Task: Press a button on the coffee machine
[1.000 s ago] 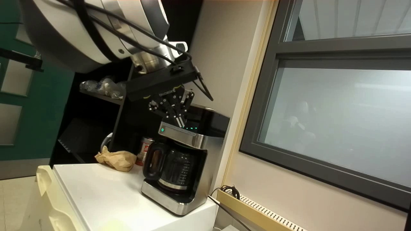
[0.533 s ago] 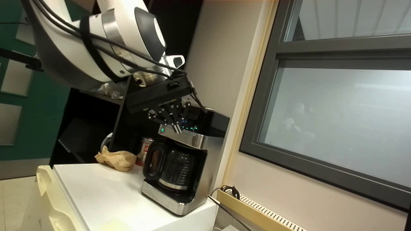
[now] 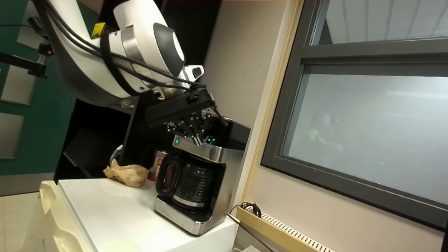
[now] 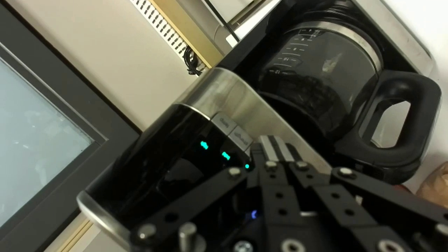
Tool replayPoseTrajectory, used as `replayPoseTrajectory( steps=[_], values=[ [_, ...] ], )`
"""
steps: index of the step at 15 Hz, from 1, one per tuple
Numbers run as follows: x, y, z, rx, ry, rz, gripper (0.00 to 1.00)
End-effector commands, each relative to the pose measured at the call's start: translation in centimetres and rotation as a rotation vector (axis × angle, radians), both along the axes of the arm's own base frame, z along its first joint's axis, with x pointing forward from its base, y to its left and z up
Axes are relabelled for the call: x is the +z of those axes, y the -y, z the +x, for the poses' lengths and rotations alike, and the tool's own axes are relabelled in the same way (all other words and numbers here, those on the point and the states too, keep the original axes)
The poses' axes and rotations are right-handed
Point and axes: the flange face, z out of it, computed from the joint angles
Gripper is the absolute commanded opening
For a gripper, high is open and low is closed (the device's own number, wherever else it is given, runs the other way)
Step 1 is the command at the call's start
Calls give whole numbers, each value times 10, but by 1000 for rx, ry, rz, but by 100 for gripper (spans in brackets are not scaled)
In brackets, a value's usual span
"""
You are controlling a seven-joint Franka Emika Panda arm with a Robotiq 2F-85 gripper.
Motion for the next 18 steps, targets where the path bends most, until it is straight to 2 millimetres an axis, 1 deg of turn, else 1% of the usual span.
replayPoseTrajectory(
  steps=[1,7,13,14,18],
  values=[
    [-2,-3,13,1,33,11,0],
    [-7,-3,17,-4,29,11,0],
    [-5,-2,15,-2,33,14,0],
    [-4,-2,14,-2,30,14,0],
    [-3,1,-7,17,8,9,0]
  ],
)
